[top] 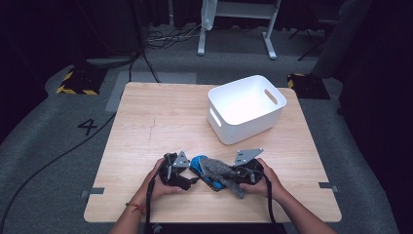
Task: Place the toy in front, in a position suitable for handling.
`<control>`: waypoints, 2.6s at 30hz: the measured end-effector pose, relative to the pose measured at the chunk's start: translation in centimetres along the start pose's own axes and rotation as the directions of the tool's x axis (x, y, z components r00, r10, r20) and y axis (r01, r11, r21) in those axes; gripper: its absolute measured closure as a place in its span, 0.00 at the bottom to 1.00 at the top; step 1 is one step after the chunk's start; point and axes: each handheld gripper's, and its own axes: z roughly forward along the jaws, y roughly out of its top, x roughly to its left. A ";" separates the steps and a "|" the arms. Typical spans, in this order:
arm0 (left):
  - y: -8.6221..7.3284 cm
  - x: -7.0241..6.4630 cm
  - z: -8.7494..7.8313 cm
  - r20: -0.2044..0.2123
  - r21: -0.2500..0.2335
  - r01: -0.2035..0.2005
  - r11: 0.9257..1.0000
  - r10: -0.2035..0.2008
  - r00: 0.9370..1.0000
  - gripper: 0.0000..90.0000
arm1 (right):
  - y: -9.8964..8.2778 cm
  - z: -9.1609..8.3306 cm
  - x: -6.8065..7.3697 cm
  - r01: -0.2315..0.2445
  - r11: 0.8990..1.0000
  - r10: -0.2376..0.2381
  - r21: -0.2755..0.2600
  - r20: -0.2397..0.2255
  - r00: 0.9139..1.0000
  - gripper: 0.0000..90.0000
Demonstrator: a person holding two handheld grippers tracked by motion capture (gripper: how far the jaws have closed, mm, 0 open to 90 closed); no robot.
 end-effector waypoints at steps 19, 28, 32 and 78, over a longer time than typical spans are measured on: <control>4.6 0.7 2.2 0.239 -0.007 -0.163 0.987 0.160 0.958 0.14 | -1.0 -1.5 -0.2 0.076 0.997 -0.074 0.032 -0.052 0.996 0.84; 5.6 0.2 4.2 0.315 0.053 -0.280 0.959 0.250 0.916 0.00 | -1.7 -2.2 -0.4 0.081 0.996 -0.078 0.036 -0.085 0.993 0.84; 5.6 0.5 4.5 0.345 0.040 -0.284 0.958 0.253 0.904 0.00 | -2.1 -2.4 -0.8 0.066 0.998 -0.063 0.025 -0.100 0.993 0.84; 1.9 -3.9 2.0 0.175 -0.005 -0.203 0.979 0.201 0.964 0.26 | -1.0 -1.7 2.1 0.110 0.994 -0.111 -0.027 -0.011 0.994 0.82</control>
